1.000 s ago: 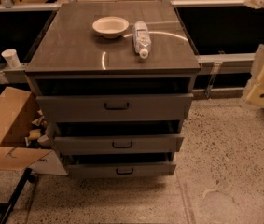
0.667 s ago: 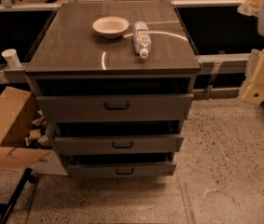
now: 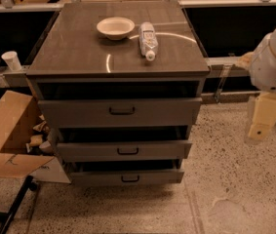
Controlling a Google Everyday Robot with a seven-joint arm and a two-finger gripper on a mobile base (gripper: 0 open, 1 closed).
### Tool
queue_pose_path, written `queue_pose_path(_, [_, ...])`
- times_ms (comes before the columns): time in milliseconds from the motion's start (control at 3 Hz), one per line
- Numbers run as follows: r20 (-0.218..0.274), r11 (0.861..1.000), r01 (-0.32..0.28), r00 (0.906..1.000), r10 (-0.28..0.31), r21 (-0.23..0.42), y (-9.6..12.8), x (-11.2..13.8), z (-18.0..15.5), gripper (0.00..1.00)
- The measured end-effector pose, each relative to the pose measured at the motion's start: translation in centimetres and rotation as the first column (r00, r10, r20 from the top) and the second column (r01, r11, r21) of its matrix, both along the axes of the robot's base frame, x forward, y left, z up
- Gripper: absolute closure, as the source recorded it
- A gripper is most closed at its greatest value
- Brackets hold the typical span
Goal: Open top drawer
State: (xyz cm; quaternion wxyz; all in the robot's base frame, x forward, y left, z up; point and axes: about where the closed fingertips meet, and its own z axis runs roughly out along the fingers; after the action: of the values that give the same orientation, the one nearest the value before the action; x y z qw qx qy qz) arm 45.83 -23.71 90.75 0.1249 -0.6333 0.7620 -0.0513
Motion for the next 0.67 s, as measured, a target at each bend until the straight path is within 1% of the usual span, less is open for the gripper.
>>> queue_pose_path(333, [-0.139,0.999,-0.029,0.99,0.026,-0.024,0.13,-1.74,-6.07,0.0])
queue_pose_path(667, [-0.139,0.999,-0.03,0.99,0.026,-0.024,0.13,-1.72,-6.09,0.0])
